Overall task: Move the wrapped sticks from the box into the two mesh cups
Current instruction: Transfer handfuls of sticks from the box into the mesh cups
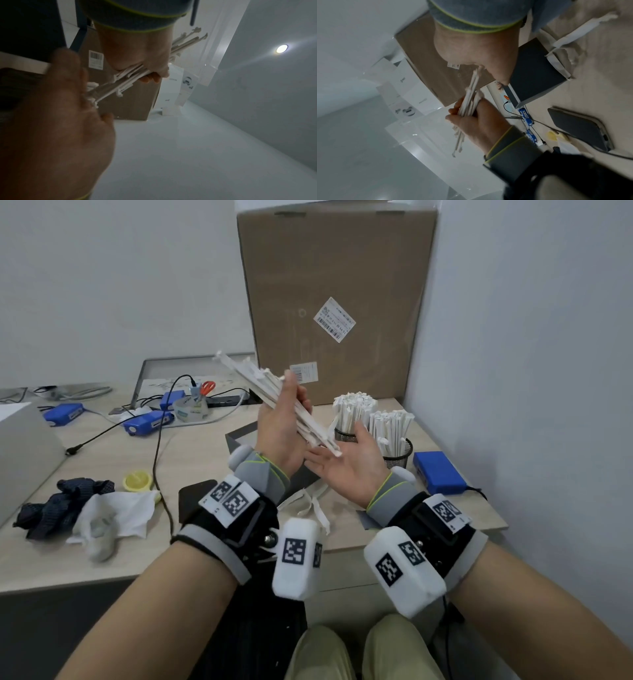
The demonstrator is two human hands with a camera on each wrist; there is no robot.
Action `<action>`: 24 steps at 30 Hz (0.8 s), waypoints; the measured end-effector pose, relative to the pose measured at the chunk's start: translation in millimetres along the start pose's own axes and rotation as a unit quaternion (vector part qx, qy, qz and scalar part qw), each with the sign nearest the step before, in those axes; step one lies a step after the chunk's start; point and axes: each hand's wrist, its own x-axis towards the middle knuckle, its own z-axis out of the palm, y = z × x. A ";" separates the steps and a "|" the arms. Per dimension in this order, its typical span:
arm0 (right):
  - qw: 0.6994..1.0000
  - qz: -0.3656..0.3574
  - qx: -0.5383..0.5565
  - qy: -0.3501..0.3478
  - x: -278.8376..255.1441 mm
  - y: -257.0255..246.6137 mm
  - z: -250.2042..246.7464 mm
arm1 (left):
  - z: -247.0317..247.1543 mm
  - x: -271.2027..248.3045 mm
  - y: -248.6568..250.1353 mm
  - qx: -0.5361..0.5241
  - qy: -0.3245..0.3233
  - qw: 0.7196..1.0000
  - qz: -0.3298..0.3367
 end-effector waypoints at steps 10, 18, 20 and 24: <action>0.993 0.003 -0.114 -0.027 -9.5 -21.3 -8.5 | 8.8 -17.3 -37.3 0.120 -0.075 0.988 -0.058; 0.700 -0.356 -0.618 0.039 -40.5 -78.3 49.1 | -1.8 -27.7 -44.0 0.376 -0.214 0.898 -0.075; 0.590 -0.327 -0.738 0.005 -37.9 -82.8 61.1 | 1.7 -35.7 -45.2 0.421 -0.248 0.869 -0.080; 0.431 -0.160 -0.888 -0.017 -26.9 -68.7 51.2 | 1.2 -38.6 -54.2 0.404 -0.267 0.871 -0.086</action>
